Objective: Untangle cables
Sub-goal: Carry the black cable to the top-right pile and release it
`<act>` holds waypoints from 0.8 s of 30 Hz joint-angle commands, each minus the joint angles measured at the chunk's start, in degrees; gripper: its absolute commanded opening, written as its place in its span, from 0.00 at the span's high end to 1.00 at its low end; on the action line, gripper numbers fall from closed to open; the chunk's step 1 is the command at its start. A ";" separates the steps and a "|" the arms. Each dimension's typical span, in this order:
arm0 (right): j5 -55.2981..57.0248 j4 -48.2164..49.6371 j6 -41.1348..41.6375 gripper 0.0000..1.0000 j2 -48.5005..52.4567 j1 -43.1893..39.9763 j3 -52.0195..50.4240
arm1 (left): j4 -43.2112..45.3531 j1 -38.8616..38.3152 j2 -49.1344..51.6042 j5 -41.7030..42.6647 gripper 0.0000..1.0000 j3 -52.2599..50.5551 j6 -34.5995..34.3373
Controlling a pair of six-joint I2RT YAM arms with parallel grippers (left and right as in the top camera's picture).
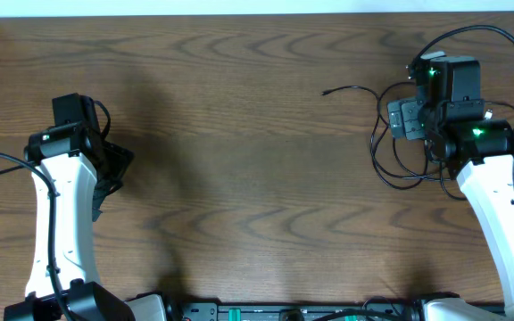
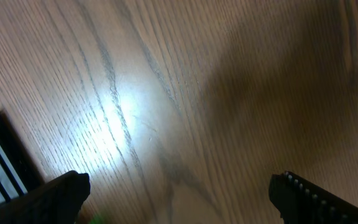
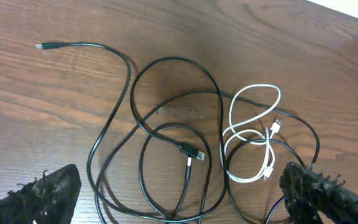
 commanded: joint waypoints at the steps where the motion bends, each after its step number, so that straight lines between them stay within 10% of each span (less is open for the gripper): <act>1: -0.13 -0.07 0.83 0.01 0.17 -0.07 -0.07 | -0.35 0.09 0.13 -0.35 0.02 0.28 0.31; 24: -0.13 -0.07 0.83 0.01 0.17 -0.07 -0.07 | -0.15 -0.37 -7.78 -0.52 0.02 0.28 0.28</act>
